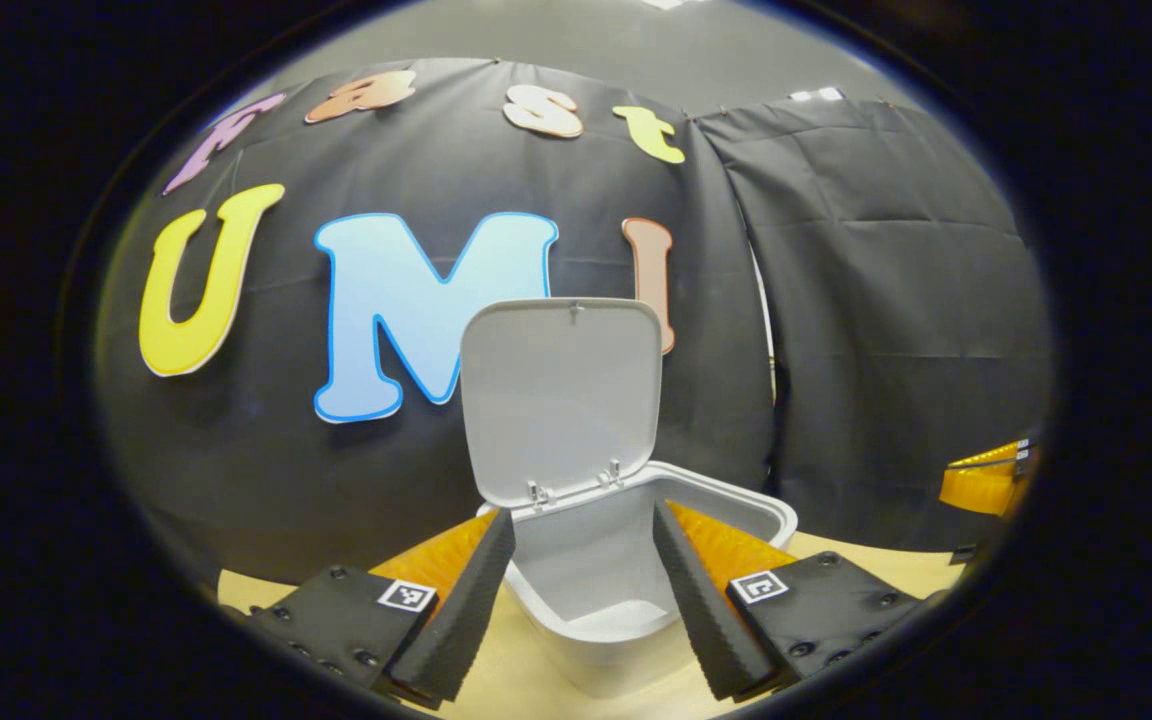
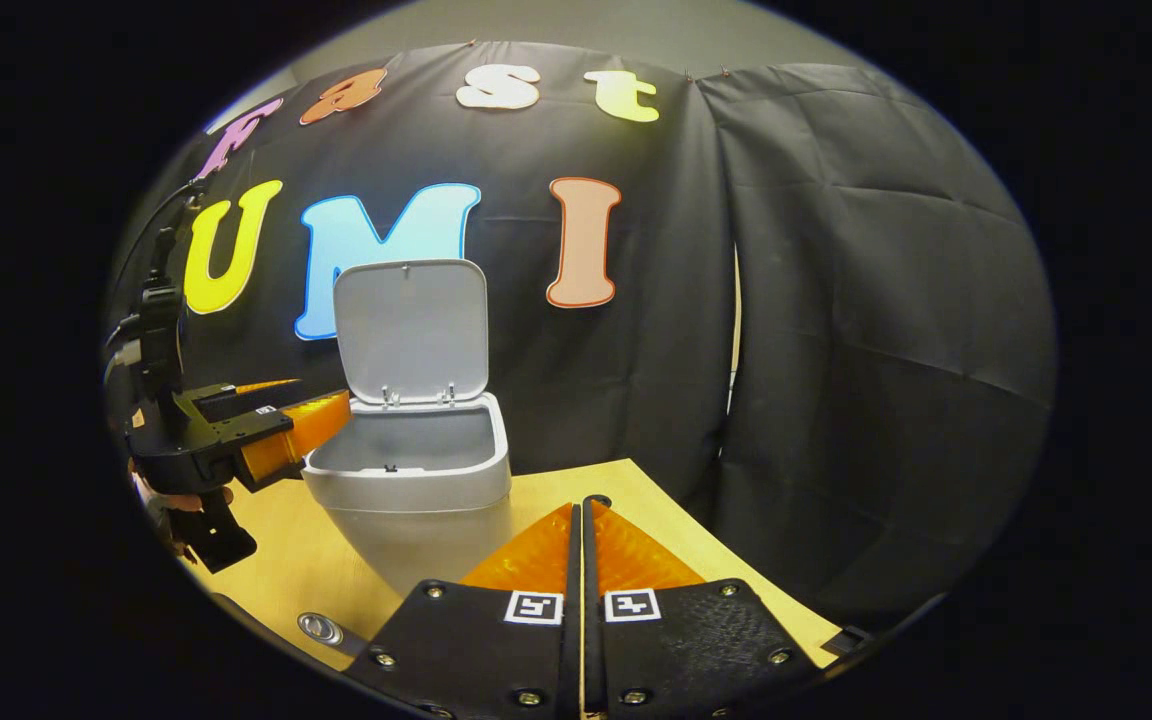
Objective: Press the lid of the desktop garbage bin to open it, pick up the crumpled paper on the desktop and throw it into the bin, then pick up the pop can on the desktop and drop it into the bin, and finally close the garbage bin lid.
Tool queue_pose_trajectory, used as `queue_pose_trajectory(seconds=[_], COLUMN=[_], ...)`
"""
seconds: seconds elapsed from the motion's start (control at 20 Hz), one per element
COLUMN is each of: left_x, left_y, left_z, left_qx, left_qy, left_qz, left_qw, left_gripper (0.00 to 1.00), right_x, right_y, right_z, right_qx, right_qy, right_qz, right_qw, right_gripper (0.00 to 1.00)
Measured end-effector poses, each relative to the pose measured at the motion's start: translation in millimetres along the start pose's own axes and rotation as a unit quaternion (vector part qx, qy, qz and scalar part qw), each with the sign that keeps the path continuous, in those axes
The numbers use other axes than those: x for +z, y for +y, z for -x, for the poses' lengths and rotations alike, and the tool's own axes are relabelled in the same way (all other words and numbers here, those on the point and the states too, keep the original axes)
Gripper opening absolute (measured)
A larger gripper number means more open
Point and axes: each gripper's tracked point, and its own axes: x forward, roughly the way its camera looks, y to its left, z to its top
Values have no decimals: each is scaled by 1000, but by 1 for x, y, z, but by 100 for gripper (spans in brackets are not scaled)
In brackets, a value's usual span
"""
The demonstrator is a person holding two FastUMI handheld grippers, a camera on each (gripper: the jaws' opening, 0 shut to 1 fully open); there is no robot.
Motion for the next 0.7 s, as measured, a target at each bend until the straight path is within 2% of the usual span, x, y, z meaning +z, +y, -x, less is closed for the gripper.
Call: queue_pose_trajectory(seconds=[0.05, 0.3, 0.35, 0.4, 0.45, 0.5, 0.7], left_x=[-1, 1, -1, -3, -3, -5, -13], left_y=[3, 31, 39, 49, 59, 70, 111], left_z=[2, 20, 26, 33, 39, 47, 82], left_qx=[3, 29, 38, 47, 58, 70, 116], left_qy=[1, 2, 5, 7, 9, 11, 20], left_qz=[0, -4, -4, -4, -3, -2, 3], left_qw=[1000, 1000, 999, 999, 998, 997, 993], left_gripper=[91, 90, 96, 90, 96, 83, 96], right_x=[0, -9, -12, -17, -20, -24, -39], right_y=[4, 41, 51, 63, 73, 85, 127], right_z=[-1, -1, -2, -1, -1, 1, 5], right_qx=[4, 44, 56, 70, 83, 100, 156], right_qy=[1, 9, 12, 16, 20, 25, 39], right_qz=[0, 0, 3, 6, 8, 9, 24], right_qw=[1000, 999, 998, 997, 996, 995, 987], right_gripper=[1, 1, 1, 1, 1, 1, 1])
